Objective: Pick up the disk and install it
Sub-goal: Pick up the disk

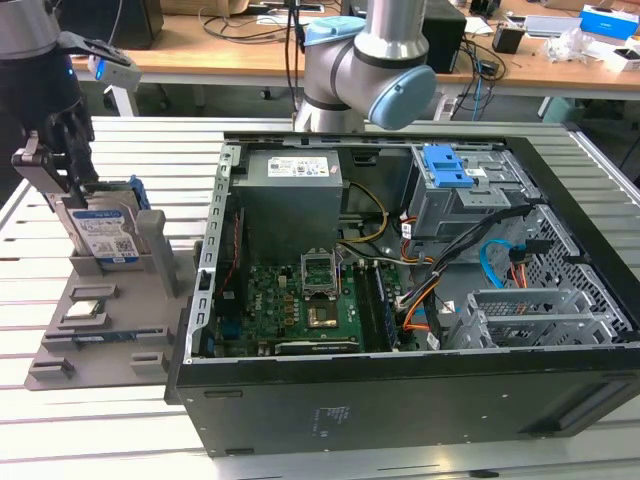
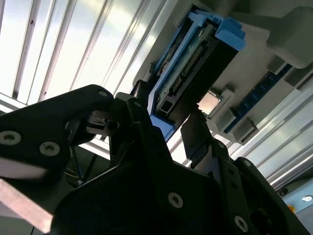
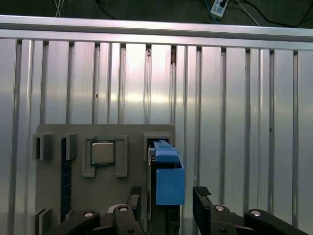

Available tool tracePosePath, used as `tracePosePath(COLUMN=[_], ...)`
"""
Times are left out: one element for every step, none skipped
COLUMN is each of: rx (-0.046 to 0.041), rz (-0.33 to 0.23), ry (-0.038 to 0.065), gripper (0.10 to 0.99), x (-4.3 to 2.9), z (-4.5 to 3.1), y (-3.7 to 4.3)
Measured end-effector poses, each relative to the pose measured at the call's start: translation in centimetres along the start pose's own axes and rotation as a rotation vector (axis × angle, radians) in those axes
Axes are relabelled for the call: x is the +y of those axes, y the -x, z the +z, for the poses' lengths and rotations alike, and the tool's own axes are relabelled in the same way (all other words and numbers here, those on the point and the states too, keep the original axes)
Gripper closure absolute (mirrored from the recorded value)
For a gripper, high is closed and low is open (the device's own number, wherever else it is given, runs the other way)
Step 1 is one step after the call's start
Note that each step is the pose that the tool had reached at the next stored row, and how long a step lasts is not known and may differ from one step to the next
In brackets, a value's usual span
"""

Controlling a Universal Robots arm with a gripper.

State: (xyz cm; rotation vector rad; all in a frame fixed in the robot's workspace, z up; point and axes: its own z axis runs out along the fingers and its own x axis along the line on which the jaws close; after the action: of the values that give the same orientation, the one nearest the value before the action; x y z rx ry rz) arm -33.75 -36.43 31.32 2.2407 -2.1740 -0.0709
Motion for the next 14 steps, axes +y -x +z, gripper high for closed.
tracePosePath(rx=[0.0,0.0001,0.0001,0.0002,0.0002,0.0003,0.0003,0.0005,0.0006,0.0007,0.0008,0.0015,0.0017,0.0021], rz=[-0.001,-0.002,-0.003,-0.003,-0.004,-0.005,-0.005,-0.005,-0.006,-0.006,-0.006,-0.006,-0.006,-0.006], ry=[0.0,0.0,0.0,0.0,0.0,0.0,0.0,0.0,0.0,0.0,0.0,0.0,0.0,0.0], gripper=[0.545,0.545,0.545,0.545,0.545,0.545,0.545,0.545,0.545,0.545,0.545,0.545,0.545,0.545], x=[-0.01,-0.01,-0.03,-0.05,-0.16,-0.24,-0.27,-0.33,-0.38,-0.4,-0.44,-0.45,-0.45,-0.45], z=[0.16,0.35,0.59,0.77,1.17,1.41,1.57,1.86,2.07,2.23,2.42,2.47,2.54,2.54], y=[0.0,-0.01,-0.01,-0.01,0.0,-0.01,0.0,0.0,-0.01,-0.01,-0.02,-0.02,-0.02,-0.02])
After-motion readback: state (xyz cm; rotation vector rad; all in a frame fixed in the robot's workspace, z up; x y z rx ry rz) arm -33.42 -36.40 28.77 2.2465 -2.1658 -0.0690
